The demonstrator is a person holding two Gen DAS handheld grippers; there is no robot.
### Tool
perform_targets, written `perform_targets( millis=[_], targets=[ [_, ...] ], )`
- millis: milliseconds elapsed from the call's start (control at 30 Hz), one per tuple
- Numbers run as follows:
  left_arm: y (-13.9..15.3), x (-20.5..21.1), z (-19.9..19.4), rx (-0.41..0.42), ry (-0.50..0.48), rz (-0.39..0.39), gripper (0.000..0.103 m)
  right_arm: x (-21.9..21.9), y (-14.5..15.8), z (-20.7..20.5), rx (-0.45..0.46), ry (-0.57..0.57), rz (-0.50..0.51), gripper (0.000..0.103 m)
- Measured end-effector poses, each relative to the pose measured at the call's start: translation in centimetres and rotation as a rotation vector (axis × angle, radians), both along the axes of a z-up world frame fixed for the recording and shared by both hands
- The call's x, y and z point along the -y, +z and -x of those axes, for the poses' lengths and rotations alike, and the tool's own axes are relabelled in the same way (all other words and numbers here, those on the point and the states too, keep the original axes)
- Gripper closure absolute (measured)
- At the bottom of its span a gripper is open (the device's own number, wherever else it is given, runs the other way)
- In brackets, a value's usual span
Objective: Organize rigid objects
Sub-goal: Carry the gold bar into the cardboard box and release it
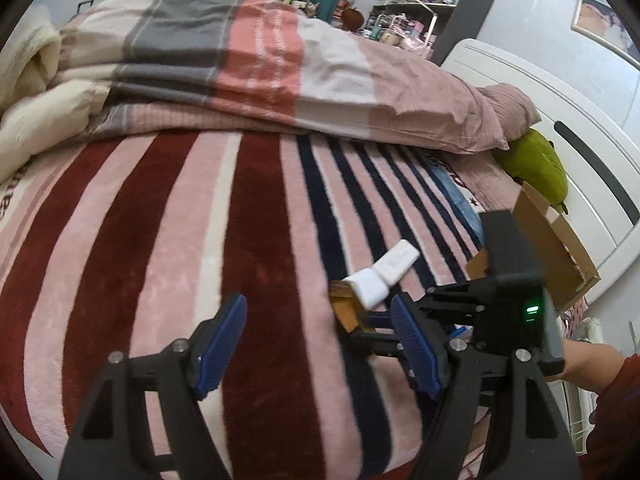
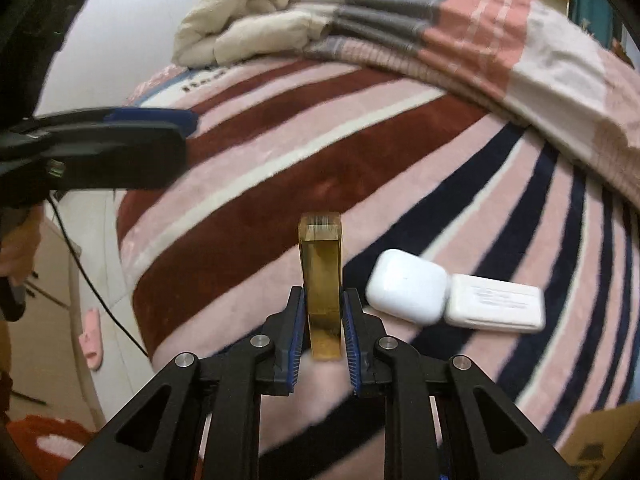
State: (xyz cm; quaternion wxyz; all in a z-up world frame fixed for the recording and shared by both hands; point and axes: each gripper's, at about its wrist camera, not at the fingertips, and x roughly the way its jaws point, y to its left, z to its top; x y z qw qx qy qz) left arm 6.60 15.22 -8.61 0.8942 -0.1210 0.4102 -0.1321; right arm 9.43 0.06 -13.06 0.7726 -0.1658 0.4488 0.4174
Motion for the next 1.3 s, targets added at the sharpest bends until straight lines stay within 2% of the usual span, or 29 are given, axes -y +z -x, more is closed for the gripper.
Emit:
perform_targets(
  millis=[133,300,433,633,767,833,1033,1133,1300],
  targets=[
    [-1.8,-1.0,-0.4,-0.028,0.007,0.023,0.031,-0.8,-2.9,-0.8,-0.067,-0.014,0.019,0.088],
    [-3.3,-1.1,-1.1,-0.059,0.010,0.051,0.031,-0.8,-2.5,-0.6,-0.033,-0.011,0.007,0.090],
    [-2.9,0.1,-1.1,-0.055,-0.013,0.056,0.031,-0.4,-1.6,0.0,-0.011,-0.018,-0.004,0.090],
    [-0.4,3.4,-0.7,-0.010,-0.082,0.067,0.031,1.4,2.3,2.9,0.045,0.022,-0.072,0.090],
    [2.7,6.6,-0.4,0.052,-0.147,0.073,0.052,3.6,5.6,5.0,0.088,0.029,-0.138,0.090],
    [4.3,8.4,-0.2,0.087,-0.173,0.051,0.056,5.3,7.4,5.8,0.119,0.020,-0.165,0.090],
    [8.5,15.0,-1.1,0.162,-0.273,0.022,0.058,11.2,11.6,6.4,0.182,-0.055,-0.205,0.090],
    [9.8,18.5,-2.0,0.175,-0.329,-0.002,0.057,14.3,13.0,6.3,0.209,-0.113,-0.201,0.090],
    [10.6,25.2,-4.0,0.154,-0.424,-0.034,0.057,20.4,14.1,5.6,0.195,-0.233,-0.207,0.090]
  ],
)
